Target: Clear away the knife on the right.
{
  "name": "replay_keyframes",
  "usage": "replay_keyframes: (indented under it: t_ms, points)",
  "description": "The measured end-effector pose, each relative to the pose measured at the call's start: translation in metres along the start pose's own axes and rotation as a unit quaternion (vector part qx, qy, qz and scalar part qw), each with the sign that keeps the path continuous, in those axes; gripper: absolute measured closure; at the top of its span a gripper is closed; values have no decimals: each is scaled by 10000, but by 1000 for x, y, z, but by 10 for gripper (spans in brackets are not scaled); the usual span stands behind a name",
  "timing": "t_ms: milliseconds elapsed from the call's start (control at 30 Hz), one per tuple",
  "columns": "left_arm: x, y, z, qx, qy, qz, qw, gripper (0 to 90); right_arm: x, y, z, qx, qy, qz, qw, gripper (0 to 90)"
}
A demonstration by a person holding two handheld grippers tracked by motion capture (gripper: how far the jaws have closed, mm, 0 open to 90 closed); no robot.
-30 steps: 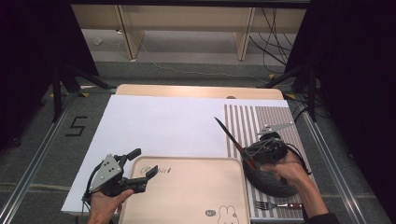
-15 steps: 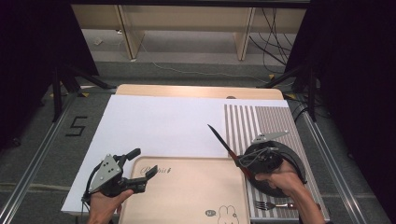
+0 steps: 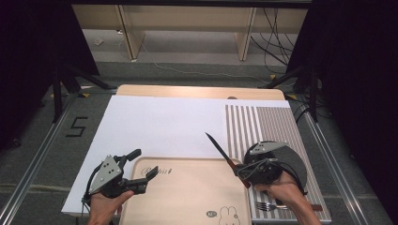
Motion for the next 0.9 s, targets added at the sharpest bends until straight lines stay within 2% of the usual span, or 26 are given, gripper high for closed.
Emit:
replay_keyframes:
  t_ms: [233,300,367,400,467,533,600,700,767,867,900]
  points:
    - [0,0,0,-3,13,-7,10000,174,4,-7,8,29,27,78,10000,768]
    - [0,0,0,12,13,-9,10000,175,5,-11,15,22,64,75,9999,767]
    - [0,0,0,-5,15,-11,10000,175,6,-14,20,59,95,53,9999,767]
    - [0,1,-1,-7,16,-16,10000,175,7,-17,23,176,126,115,9997,768]
    - [0,1,-1,-31,15,-5,10000,175,5,-19,28,146,137,45,9998,767]
    - [0,2,-2,-29,-23,-76,10000,175,7,-23,32,152,166,162,9996,767]
    - [1,1,-1,-41,15,-13,10000,175,7,-25,36,115,197,97,9997,767]
    - [1,1,0,-34,20,-6,10000,174,10,-31,37,129,225,226,9994,767]
    - [0,2,-1,-47,-4,-63,10000,174,11,-34,39,70,222,233,9995,767]
    - [1,1,-1,-19,33,-4,10000,174,10,-39,43,12,234,184,9996,767]
    - [0,0,-1,-11,34,5,10000,174,12,-41,44,30,283,304,9991,767]
Point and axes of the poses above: each handheld gripper's, and its own axes: x roughly backward along the jaws, y roughly out of its top, z roughly to its left, the point moved 7 cm from there along -x, roughly forward along the jaws, and after that the axes turned 15 degrees about -y, right-handed, at the moved point
